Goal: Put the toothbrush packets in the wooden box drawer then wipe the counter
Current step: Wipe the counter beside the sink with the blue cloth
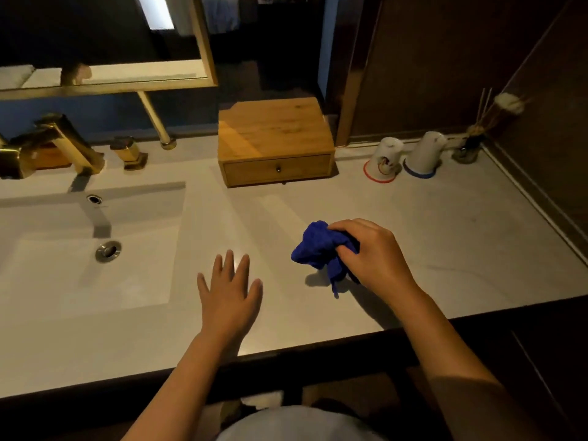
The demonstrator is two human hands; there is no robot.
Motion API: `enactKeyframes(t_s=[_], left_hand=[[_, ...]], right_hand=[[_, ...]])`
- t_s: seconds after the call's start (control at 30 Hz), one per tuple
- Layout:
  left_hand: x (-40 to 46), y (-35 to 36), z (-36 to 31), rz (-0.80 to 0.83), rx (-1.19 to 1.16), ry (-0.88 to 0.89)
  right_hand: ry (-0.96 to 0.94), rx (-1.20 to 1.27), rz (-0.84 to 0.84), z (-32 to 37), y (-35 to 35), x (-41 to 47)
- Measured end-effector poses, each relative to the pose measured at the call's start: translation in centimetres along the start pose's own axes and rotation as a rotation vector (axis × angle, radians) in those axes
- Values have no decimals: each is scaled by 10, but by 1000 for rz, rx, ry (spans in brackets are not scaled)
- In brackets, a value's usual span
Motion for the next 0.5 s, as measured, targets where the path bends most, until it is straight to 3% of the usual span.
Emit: enactKeyframes(t_s=[0.5], left_hand=[[3,14,-14,-93,126,-59]], right_hand=[[106,-390,130,-183,-178,6]])
Point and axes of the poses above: each hand's wrist, its own x-axis towards the middle knuckle, its own y-axis out of the palm, z = x × y, the point moved 3 cm from there along x, towards the middle knuckle, and after that the axes turned 1 degree about -x, right-handed, at the moved point
